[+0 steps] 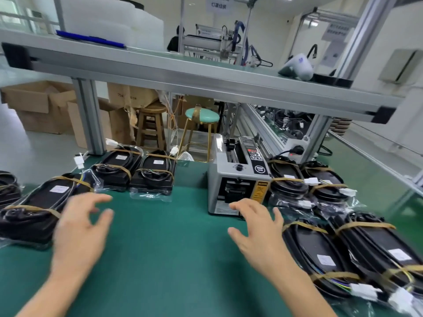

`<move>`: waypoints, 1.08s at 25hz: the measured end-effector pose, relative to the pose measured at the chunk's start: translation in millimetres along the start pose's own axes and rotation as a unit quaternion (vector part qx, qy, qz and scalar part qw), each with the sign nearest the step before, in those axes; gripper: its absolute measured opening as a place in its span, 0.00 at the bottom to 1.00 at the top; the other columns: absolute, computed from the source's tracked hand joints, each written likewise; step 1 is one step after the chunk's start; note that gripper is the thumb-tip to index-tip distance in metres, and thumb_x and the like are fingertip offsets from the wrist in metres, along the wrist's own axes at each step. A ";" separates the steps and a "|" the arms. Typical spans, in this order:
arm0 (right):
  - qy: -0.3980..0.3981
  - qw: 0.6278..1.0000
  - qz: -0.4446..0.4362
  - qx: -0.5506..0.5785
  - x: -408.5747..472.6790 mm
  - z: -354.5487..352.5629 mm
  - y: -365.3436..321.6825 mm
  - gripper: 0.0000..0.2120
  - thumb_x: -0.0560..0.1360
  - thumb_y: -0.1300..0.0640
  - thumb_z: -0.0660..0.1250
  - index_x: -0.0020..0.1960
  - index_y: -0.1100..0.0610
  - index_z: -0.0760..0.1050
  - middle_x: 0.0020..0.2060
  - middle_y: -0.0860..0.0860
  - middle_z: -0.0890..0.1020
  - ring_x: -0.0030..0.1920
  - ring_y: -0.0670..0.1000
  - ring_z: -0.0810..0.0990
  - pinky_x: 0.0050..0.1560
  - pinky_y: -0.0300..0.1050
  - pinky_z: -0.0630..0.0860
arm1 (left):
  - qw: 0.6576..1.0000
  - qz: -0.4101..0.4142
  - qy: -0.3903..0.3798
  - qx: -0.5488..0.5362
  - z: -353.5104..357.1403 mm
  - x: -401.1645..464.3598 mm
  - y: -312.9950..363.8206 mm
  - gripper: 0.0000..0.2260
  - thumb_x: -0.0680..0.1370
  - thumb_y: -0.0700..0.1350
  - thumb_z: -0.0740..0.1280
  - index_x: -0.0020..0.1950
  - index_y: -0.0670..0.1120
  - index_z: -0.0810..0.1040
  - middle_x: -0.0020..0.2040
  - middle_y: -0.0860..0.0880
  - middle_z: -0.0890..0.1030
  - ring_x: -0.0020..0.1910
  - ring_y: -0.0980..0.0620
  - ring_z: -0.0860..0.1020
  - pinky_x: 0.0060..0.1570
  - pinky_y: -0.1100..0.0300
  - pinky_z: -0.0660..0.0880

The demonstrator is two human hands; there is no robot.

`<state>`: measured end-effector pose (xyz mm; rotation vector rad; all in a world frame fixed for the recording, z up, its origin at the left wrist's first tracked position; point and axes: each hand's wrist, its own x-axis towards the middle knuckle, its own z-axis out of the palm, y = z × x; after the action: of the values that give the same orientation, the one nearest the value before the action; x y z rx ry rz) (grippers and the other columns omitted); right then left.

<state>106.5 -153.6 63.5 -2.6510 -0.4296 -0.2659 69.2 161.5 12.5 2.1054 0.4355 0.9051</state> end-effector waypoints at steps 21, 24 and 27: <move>-0.153 0.897 0.414 -0.037 -27.2 -136.4 224.5 0.83 0.30 0.23 0.71 0.78 0.50 0.47 0.71 0.60 0.68 0.68 0.60 0.70 0.69 0.53 0.66 | 0.960 0.020 -0.275 0.041 59.8 -87.2 66.7 0.15 0.74 0.42 0.70 0.58 0.56 0.75 0.56 0.65 0.71 0.60 0.59 0.69 0.58 0.63 0.65; -0.095 0.923 0.358 -0.106 -26.4 -133.5 196.4 0.75 0.34 0.25 0.70 0.77 0.42 0.46 0.66 0.62 0.70 0.62 0.62 0.73 0.62 0.55 0.73 | 0.961 0.034 -0.275 0.000 58.4 -88.3 75.8 0.16 0.73 0.41 0.71 0.55 0.58 0.74 0.55 0.68 0.71 0.59 0.63 0.69 0.55 0.71 0.62; -0.001 0.950 0.249 -0.186 -34.1 -139.9 157.0 0.66 0.38 0.24 0.67 0.72 0.33 0.43 0.63 0.57 0.73 0.59 0.62 0.75 0.57 0.58 0.75 | 0.958 0.013 -0.271 -0.094 58.5 -86.4 91.6 0.15 0.72 0.41 0.73 0.52 0.59 0.76 0.54 0.65 0.75 0.57 0.69 0.70 0.54 0.78 0.62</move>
<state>111.9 -359.6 117.3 -3.0093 0.3303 -0.1953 52.8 23.8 18.6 2.0753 0.0327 0.3344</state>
